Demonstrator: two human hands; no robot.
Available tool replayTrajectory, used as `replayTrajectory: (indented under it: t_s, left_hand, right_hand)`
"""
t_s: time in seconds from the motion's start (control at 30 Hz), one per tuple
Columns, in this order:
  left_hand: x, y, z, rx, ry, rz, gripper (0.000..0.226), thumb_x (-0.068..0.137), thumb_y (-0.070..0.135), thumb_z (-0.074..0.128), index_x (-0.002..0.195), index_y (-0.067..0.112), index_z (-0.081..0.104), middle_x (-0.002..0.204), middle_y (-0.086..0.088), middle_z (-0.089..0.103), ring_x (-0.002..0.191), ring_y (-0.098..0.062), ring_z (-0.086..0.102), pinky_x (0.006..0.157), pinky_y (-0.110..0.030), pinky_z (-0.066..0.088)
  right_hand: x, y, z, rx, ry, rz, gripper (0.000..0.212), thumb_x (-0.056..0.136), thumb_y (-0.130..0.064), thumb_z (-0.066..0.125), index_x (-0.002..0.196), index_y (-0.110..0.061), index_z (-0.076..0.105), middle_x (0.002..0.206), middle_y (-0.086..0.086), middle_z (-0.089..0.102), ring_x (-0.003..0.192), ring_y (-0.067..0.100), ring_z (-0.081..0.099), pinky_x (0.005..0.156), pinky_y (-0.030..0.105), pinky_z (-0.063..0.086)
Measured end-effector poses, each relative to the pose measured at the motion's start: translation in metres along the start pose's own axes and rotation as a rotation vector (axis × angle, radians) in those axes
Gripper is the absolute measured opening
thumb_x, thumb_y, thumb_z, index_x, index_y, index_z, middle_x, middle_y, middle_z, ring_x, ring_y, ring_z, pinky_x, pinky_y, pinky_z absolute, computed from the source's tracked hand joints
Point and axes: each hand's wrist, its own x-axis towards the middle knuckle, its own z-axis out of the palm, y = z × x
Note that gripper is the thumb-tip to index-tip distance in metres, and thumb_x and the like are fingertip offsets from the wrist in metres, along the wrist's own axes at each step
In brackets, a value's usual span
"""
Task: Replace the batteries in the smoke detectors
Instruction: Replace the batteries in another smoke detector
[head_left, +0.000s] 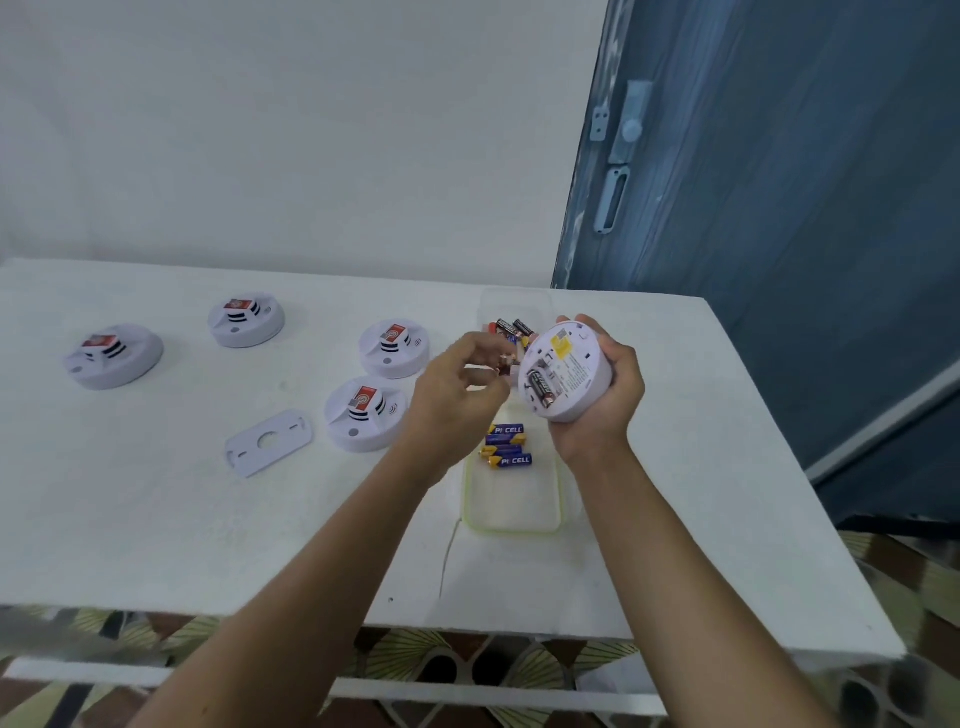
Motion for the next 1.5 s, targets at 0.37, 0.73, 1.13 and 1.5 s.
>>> replayTrajectory:
  t_s: [0.37,0.73,1.13,1.5]
  left_hand:
    - [-0.014,-0.039,0.000,0.715,-0.464,0.161,0.020,0.081,0.018,0.074,0.100,0.017,0.069,0.092,0.003,0.065,0.079,-0.012,0.055,0.074,-0.018,0.044]
    - [-0.011,-0.047,-0.001,0.717,-0.365,0.152,0.014,0.084,0.024,0.071,0.096,0.017,0.068,0.092,0.002,0.063,0.083,-0.015,0.056,0.076,-0.024,0.045]
    - [-0.002,-0.007,0.011,0.479,-0.173,0.103,0.056,0.079,0.034,0.078,0.131,0.021,0.060,0.112,0.007,0.067,0.092,0.000,0.062,0.074,-0.001,0.046]
    - [0.002,0.007,0.009,0.681,-0.285,0.118,0.044,0.070,0.049,0.060,0.101,0.022,0.075,0.064,0.008,0.063,0.068,-0.016,0.061,0.066,-0.023,0.045]
  right_hand:
    - [0.001,-0.019,-0.030,0.053,0.088,-0.043,0.035,0.074,-0.031,0.056,0.101,-0.012,0.067,0.104,0.008,0.068,0.099,0.035,0.063,0.086,0.039,0.052]
    - [-0.003,-0.010,-0.023,0.078,0.009,0.030,0.036,0.075,-0.034,0.056,0.102,-0.013,0.069,0.106,0.009,0.069,0.103,0.036,0.062,0.096,0.045,0.048]
    - [-0.009,-0.002,-0.011,0.012,-0.059,0.076,0.033,0.078,-0.032,0.053,0.101,-0.015,0.069,0.113,0.010,0.067,0.106,0.033,0.060,0.081,0.037,0.054]
    - [-0.010,0.003,-0.006,-0.052,-0.079,0.128,0.034,0.074,-0.029,0.052,0.101,-0.011,0.064,0.097,0.010,0.066,0.087,0.029,0.063,0.071,0.033,0.056]
